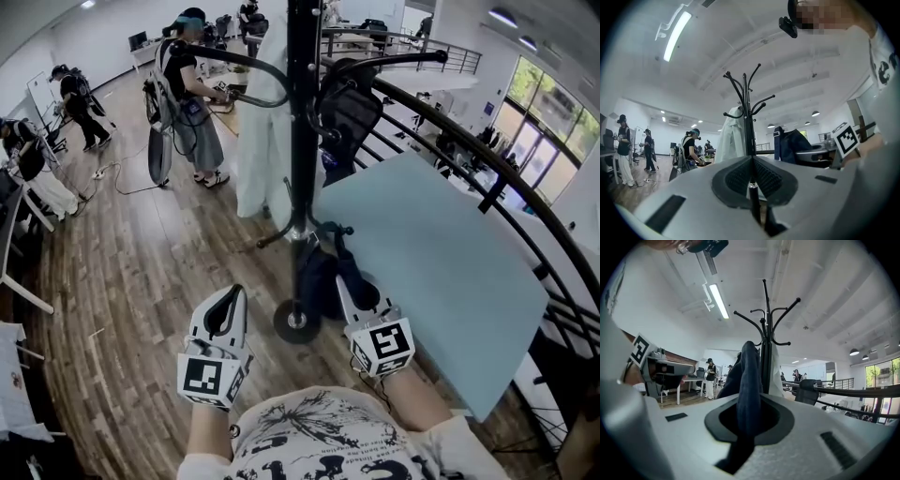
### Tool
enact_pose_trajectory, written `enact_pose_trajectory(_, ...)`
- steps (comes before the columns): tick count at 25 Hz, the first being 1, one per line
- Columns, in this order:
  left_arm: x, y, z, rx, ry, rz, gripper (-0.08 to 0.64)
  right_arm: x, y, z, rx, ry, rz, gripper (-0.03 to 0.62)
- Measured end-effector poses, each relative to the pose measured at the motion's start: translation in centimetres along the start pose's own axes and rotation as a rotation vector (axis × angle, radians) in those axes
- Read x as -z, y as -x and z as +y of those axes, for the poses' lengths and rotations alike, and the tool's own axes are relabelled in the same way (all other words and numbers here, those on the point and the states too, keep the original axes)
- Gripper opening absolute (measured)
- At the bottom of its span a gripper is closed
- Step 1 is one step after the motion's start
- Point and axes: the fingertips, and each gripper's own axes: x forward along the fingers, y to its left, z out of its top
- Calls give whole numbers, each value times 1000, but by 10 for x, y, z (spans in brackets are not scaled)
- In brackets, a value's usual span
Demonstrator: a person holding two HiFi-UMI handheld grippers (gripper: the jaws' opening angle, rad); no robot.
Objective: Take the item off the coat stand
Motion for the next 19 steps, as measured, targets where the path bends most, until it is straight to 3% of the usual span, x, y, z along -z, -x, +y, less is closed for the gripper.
enact_pose_trajectory(11, 6, -9, -2, -21, -13, 32, 5, 6, -5, 0, -26, -23, 3, 20)
enact_pose_trajectory(19, 11, -15, -5, 6, -13, 26, 5, 0, -9, 3, -24, -36, 3, 20)
